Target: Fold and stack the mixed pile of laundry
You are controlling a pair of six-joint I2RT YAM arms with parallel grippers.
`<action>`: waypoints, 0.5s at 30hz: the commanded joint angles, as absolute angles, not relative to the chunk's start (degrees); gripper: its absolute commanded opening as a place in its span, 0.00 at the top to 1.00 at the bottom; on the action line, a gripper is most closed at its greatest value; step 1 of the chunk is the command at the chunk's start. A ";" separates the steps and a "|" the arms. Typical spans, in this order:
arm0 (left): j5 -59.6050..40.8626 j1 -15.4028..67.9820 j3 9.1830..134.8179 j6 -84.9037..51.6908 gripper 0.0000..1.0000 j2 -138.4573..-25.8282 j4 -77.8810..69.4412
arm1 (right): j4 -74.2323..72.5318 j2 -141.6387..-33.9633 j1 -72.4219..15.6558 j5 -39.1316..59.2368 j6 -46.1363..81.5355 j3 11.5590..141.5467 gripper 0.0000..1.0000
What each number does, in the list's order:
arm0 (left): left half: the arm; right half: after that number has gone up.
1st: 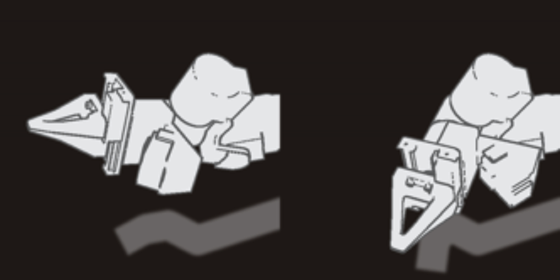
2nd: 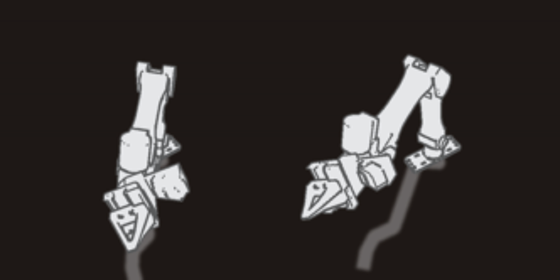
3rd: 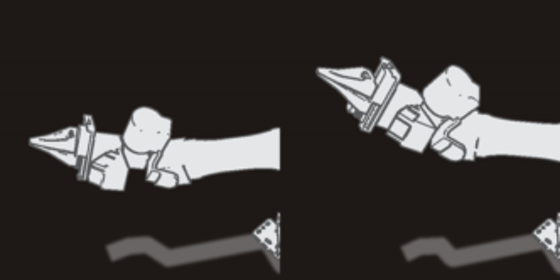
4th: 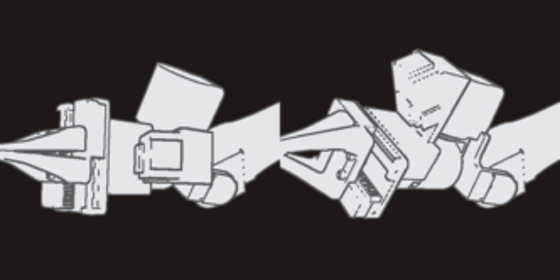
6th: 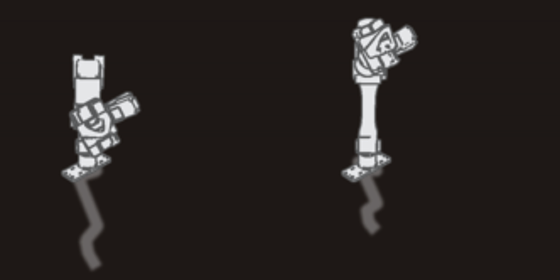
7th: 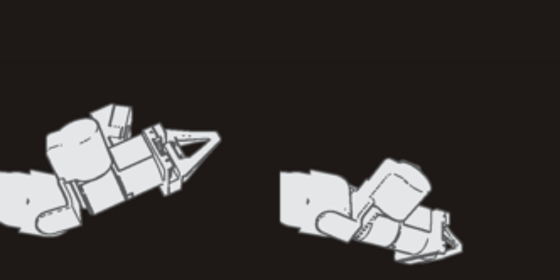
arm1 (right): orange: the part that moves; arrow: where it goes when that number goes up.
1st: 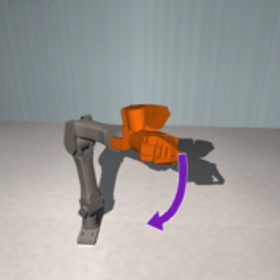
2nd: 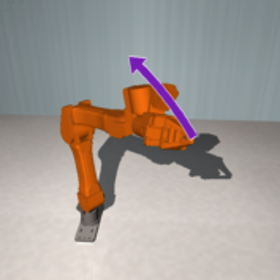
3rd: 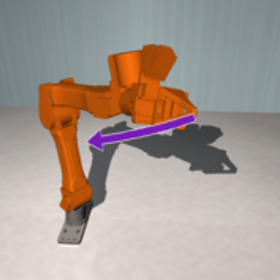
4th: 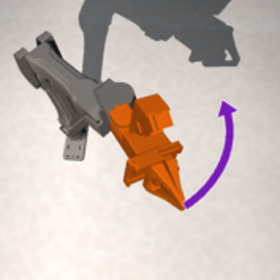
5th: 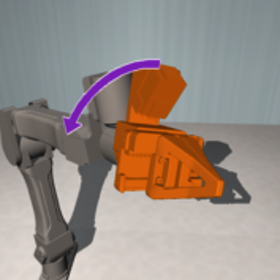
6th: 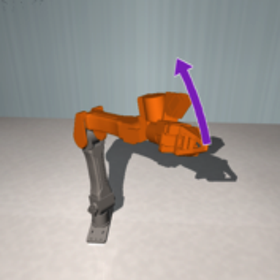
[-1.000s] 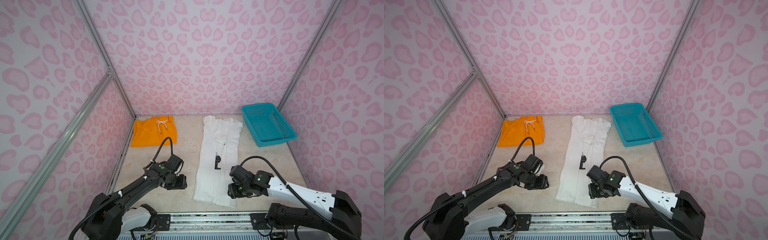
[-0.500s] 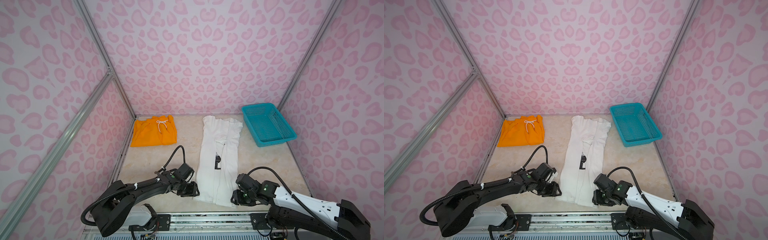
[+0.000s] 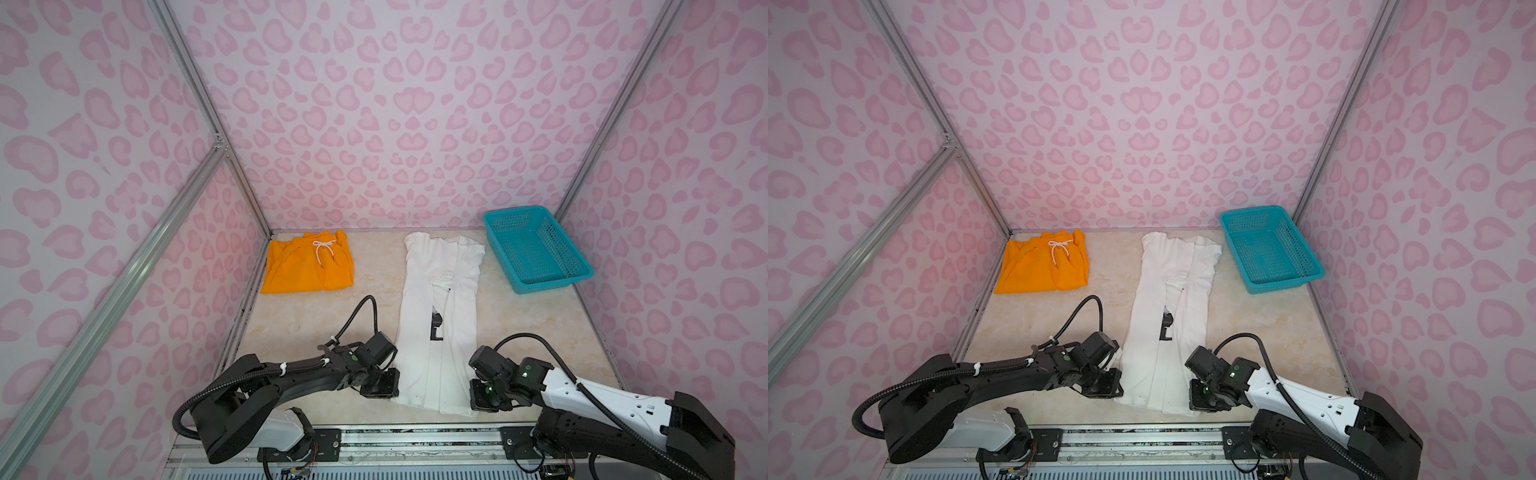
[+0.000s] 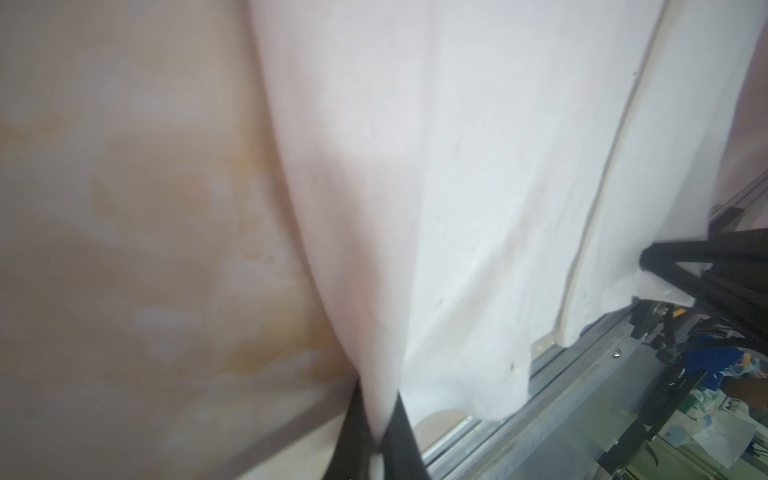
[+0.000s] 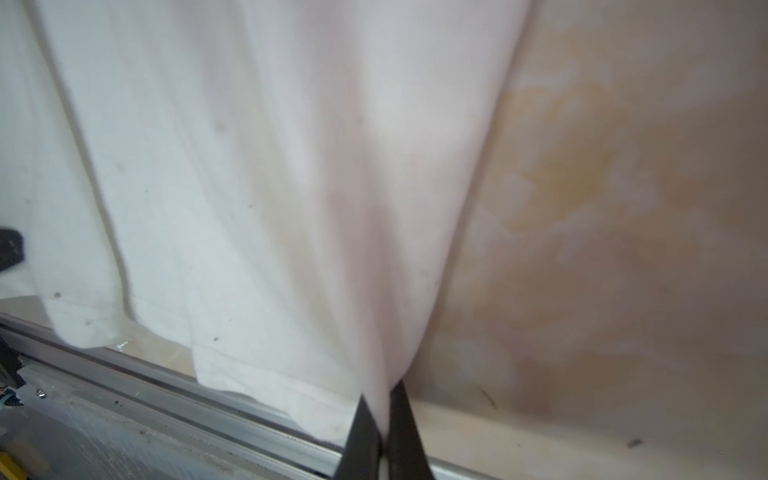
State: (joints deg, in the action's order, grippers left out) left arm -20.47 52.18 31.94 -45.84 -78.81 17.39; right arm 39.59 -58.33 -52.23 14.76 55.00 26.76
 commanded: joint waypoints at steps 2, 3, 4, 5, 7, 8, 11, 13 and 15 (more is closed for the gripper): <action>-18.74 55.14 35.43 -49.80 0.97 -76.89 25.75 | 50.16 -56.79 -52.94 9.34 53.15 31.78 1.00; -18.41 55.11 37.51 -50.25 0.97 -76.69 26.96 | 51.19 -56.38 -52.74 7.79 52.65 33.55 1.00; -16.94 54.87 41.19 -49.96 0.97 -76.92 29.34 | 52.28 -55.88 -52.12 5.07 51.92 35.49 1.00; -15.65 54.49 44.76 -49.20 0.97 -77.55 32.04 | 53.06 -55.71 -50.87 3.49 50.49 37.45 1.00; -14.50 52.61 52.62 -46.80 0.97 -79.89 36.98 | 53.66 -55.81 -43.88 3.17 45.79 41.29 1.00; -14.20 51.51 56.02 -45.52 0.97 -80.91 38.65 | 53.34 -56.02 -40.44 3.78 43.41 42.81 1.00; -15.67 46.92 61.77 -42.17 0.97 -83.18 38.75 | 50.15 -57.76 -31.45 6.51 37.14 45.70 1.00; -17.69 43.42 64.46 -39.99 0.97 -84.92 37.94 | 48.50 -60.80 -27.65 8.30 33.25 48.15 1.00; -18.43 40.81 66.97 -37.45 0.97 -87.05 37.93 | 47.65 -64.69 -25.09 9.87 29.66 50.85 1.00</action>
State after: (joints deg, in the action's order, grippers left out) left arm -16.95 43.13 64.55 -42.50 -85.32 35.46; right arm 49.36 -61.82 -27.38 7.97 37.89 48.73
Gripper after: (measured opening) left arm 0.066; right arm 0.050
